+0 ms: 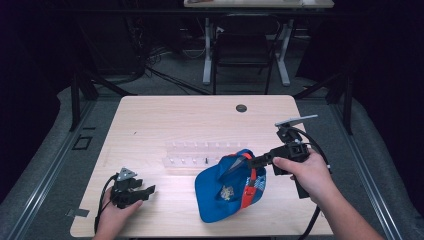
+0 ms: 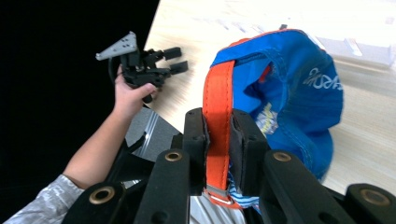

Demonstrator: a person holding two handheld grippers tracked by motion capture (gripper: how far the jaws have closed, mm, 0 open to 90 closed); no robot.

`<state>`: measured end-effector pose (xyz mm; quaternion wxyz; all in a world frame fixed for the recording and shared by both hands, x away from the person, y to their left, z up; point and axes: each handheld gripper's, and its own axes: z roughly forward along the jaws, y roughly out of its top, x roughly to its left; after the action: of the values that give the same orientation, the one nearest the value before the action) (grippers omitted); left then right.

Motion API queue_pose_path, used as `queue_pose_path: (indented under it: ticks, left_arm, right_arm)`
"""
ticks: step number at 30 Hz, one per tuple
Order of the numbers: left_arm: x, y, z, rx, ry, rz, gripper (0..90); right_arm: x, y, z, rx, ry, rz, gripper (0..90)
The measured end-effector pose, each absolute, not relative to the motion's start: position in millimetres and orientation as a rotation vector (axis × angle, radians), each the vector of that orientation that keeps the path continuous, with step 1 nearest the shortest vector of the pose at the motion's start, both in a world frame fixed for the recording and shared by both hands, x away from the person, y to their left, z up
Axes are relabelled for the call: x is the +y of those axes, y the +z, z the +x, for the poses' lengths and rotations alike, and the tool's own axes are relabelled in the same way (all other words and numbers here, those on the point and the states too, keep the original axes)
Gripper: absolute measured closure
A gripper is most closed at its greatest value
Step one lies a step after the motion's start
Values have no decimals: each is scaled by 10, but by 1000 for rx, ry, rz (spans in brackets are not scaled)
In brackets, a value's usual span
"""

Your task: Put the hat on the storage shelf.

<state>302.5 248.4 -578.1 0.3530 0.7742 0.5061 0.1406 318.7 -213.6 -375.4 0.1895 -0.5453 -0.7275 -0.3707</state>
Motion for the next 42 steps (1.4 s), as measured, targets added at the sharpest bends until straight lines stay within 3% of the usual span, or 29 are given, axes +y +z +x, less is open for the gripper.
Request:
queue_pose_path:
  ticks: [28,42]
  left_arm:
    - [2474,-5784,3022,1304,370,2007,391]
    - [2479,-5781,3024,1307,364,2008,391]
  right_arm:
    - [-2202,-3304,3298,-1944,-1162,-1541,780]
    - [-2042,-3046,3471,-1911,-1219,-1522,780]
